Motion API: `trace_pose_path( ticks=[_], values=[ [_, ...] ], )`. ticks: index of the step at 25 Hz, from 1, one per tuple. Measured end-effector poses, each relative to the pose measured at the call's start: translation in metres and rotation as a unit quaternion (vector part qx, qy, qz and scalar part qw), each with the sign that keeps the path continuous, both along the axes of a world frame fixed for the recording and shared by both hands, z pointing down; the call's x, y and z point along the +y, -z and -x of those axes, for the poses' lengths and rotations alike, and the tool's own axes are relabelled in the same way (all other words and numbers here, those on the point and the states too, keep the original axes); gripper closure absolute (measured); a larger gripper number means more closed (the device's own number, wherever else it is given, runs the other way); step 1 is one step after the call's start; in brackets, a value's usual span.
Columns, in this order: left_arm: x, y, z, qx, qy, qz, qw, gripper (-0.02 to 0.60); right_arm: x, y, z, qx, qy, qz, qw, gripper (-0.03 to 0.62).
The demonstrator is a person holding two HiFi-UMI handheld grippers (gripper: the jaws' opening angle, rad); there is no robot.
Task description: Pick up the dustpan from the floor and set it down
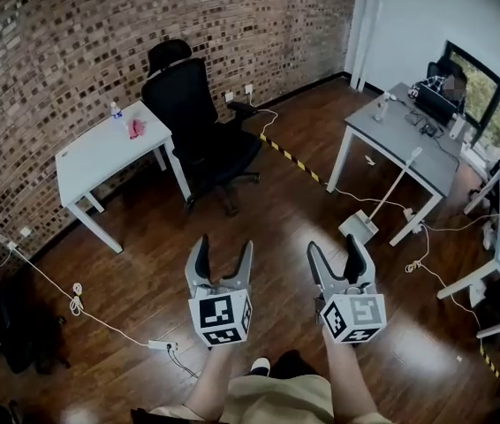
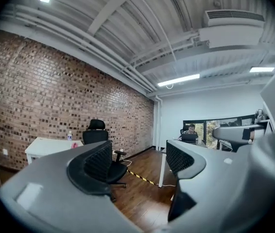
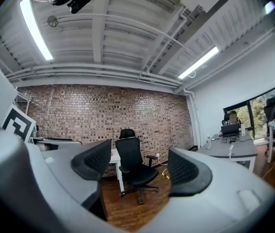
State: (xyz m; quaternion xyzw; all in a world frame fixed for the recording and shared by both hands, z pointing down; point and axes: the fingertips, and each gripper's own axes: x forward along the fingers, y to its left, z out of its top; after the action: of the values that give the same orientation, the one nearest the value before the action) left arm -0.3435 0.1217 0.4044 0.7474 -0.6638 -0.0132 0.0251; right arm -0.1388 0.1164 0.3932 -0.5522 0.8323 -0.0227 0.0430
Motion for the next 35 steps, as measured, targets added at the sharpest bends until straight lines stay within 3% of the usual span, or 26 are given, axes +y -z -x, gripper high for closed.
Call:
trace_pose_path(
  ticks=[4,8,12,17,22,27,31,35],
  values=[
    [-0.045,0.013,-0.030,-0.009,-0.019,-0.018,0.9996,0.239,-0.047,-0.003,-0.017,-0.004,-0.002,0.003,1.000,0.240],
    [-0.106,0.007,-0.061,-0.020,-0.028,-0.009,0.9994,0.239,-0.111,0.001,-0.039,-0.025,0.010,0.000,1.000,0.240],
    [-0.168,0.021,-0.094,-0.045,-0.044,-0.013,0.9979,0.236,-0.172,0.032,-0.058,-0.048,0.035,-0.025,0.998,0.240],
    [-0.214,0.033,-0.133,-0.073,-0.055,-0.031,0.9953,0.236,-0.230,0.047,-0.097,-0.052,0.024,-0.042,0.997,0.240],
    [-0.263,0.014,-0.142,-0.075,-0.064,-0.003,0.9951,0.236,-0.275,0.011,-0.107,-0.057,0.023,0.000,0.998,0.240],
    [-0.321,0.014,-0.144,-0.064,-0.082,-0.007,0.9946,0.238,-0.324,0.009,-0.114,-0.036,-0.006,-0.001,0.999,0.240],
    [-0.388,0.016,-0.154,-0.063,-0.129,-0.020,0.9894,0.237,-0.366,0.008,-0.117,0.014,-0.050,-0.012,0.999,0.240],
    [-0.451,0.028,-0.150,-0.075,-0.171,-0.038,0.9817,0.238,-0.421,0.019,-0.113,0.005,-0.084,-0.025,0.996,0.240]
  ],
)
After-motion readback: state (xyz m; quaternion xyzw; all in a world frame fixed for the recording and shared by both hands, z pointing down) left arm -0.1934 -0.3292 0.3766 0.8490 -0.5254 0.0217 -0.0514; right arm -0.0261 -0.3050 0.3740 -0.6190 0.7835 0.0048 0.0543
